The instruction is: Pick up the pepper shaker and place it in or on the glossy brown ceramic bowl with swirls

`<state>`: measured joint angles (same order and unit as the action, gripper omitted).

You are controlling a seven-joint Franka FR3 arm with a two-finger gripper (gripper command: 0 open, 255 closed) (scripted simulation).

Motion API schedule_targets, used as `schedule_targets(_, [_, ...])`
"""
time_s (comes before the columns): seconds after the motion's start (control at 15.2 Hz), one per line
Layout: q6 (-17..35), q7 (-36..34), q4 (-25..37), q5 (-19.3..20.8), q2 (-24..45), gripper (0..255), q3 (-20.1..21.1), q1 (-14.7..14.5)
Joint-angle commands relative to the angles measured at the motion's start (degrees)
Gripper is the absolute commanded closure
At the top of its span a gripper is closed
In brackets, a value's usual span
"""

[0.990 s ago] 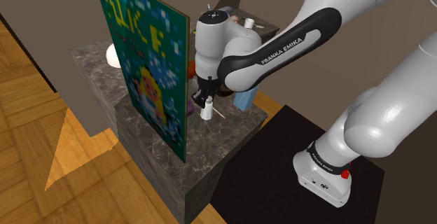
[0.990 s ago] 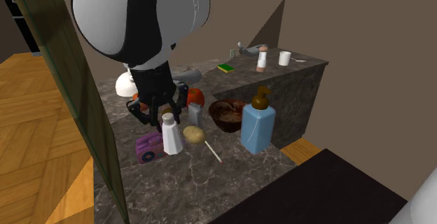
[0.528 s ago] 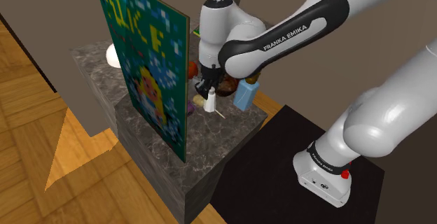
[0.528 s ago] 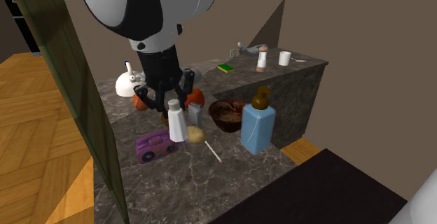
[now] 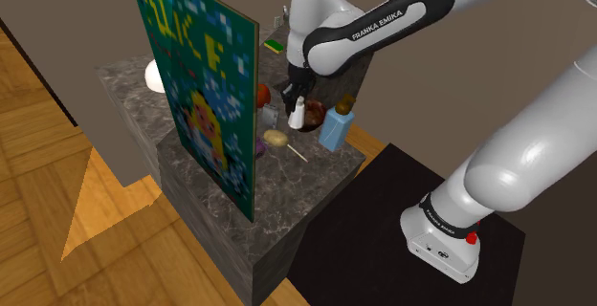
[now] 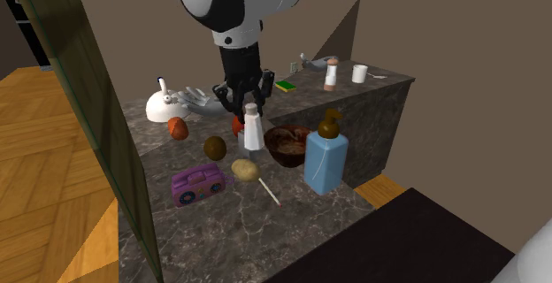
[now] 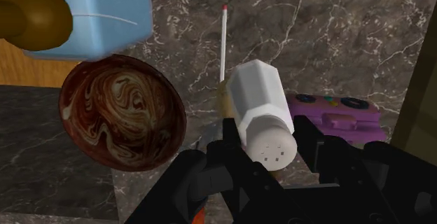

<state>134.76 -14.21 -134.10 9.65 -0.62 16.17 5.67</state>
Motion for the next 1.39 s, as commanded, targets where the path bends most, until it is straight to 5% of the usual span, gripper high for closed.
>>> schedule_targets(0.0, [-0.5,2.8,1.9,0.2,1.1,255,-1.4,1.4])
schedule_targets(0.86, [-4.6,19.0,19.0,0.4,12.4,255,-8.6,9.7])
schedule_targets(1.32, [0.0,17.8,17.2,1.6,15.4,255,-8.9,9.5])
